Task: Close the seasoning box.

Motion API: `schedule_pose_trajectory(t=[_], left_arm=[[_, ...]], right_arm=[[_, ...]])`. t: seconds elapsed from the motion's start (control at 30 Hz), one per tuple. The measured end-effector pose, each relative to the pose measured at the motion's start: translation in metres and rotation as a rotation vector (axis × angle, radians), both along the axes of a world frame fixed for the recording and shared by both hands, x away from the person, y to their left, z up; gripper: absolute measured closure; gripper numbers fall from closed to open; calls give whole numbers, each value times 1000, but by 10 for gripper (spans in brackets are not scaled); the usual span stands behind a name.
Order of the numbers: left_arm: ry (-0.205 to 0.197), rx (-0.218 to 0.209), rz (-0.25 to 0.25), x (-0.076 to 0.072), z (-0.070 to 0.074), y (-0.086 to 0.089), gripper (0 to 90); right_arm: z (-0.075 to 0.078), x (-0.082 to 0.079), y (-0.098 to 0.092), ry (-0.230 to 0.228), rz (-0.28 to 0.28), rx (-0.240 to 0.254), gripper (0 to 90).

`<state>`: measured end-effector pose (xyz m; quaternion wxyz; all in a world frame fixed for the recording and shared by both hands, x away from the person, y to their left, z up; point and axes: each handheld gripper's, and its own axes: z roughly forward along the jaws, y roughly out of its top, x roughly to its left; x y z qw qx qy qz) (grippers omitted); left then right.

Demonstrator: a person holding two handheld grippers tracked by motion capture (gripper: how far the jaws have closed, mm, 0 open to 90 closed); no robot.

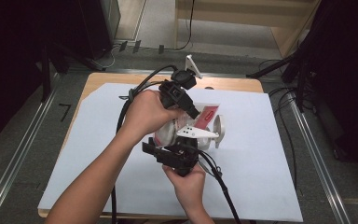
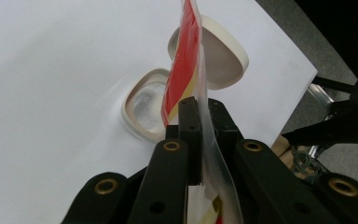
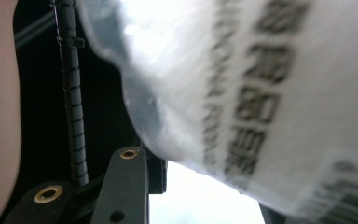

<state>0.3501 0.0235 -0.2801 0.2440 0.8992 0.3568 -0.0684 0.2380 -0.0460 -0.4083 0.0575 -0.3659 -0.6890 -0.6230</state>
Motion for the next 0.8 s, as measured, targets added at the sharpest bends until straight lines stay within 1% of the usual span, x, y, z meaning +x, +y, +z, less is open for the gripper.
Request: schedule_pose_trajectory(t=[0.03, 0.07, 0.23, 0.47, 0.53, 0.67, 0.8], left_arm=[[3, -1, -2, 0, 0, 0, 871], [1, 0, 0, 0, 0, -1, 869], [9, -8, 3, 2, 0, -3, 863], [4, -9, -1, 1, 0, -4, 861], [5, -16, 3, 1, 0, -4, 865], [1, -17, -3, 1, 1, -4, 865], [-6, -15, -2, 1, 1, -4, 859]], right_arm=[[1, 0, 0, -11, -4, -6, 643], [1, -1, 0, -11, -4, -5, 644], [1, -1, -1, -8, -6, 7, 644], [2, -1, -2, -3, -8, 11, 642], [2, -1, -2, -6, -10, 4, 641], [4, -3, -1, -36, -16, -29, 640], [5, -3, -1, -27, -14, -23, 642]])
